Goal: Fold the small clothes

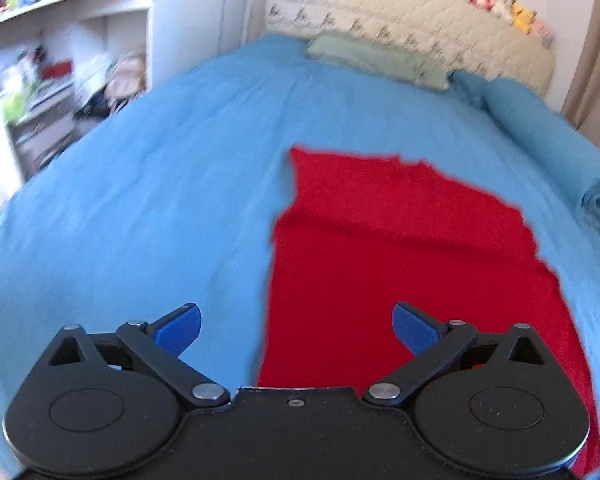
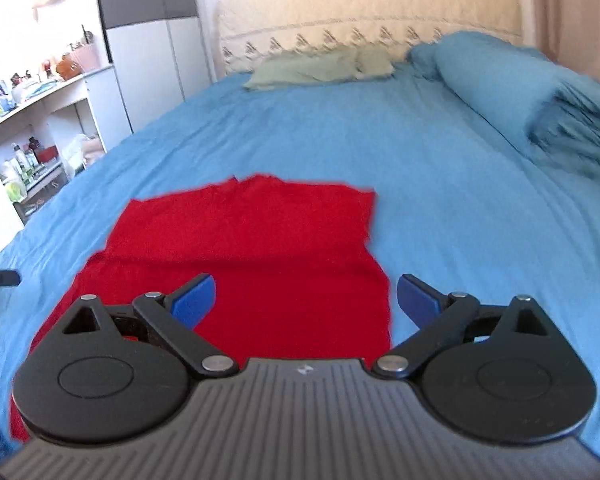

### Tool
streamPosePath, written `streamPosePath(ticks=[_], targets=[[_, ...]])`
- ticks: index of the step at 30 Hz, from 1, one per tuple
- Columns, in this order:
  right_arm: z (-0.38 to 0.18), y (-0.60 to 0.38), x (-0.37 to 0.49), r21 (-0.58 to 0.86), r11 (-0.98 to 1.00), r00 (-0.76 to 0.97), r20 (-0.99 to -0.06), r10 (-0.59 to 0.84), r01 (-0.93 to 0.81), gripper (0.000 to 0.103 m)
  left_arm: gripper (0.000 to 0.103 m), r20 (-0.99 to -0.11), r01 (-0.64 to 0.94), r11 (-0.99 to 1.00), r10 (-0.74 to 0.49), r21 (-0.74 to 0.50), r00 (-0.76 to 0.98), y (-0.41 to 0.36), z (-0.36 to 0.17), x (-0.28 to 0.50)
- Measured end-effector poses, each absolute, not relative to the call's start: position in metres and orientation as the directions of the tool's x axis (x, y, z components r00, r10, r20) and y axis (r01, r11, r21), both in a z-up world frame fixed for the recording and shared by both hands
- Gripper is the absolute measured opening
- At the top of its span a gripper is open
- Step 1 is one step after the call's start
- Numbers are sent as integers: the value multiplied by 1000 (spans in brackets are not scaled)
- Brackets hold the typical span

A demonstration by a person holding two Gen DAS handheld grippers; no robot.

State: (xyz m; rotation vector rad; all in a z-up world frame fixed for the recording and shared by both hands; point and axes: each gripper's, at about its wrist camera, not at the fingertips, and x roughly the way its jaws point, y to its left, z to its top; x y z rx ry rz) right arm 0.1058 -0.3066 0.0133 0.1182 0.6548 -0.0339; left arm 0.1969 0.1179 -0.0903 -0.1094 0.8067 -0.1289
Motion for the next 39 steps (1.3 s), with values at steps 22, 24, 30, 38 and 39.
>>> streamPosePath(ticks=[22, 24, 30, 38, 39], targets=[[-83, -306, -23, 129, 980, 597, -802, 12, 154, 103, 58, -804, 181, 944, -330, -277, 494, 126, -169, 119], [-87, -306, -27, 130, 978, 591, -807, 8, 164, 103, 41, -808, 199, 940, -341, -277, 481, 124, -169, 118], [-84, -308, -31, 165, 970, 605, -796, 25, 177, 103, 12, -814, 218, 942, -330, -254, 479, 121, -167, 116], [-87, -311, -31, 176, 965, 584, -811, 31, 194, 103, 11, -815, 216, 950, -306, -226, 493, 118, -162, 112], [-88, -311, -31, 173, 966, 580, -814, 30, 193, 103, 11, -815, 216, 950, -304, -223, 493, 117, -162, 112]])
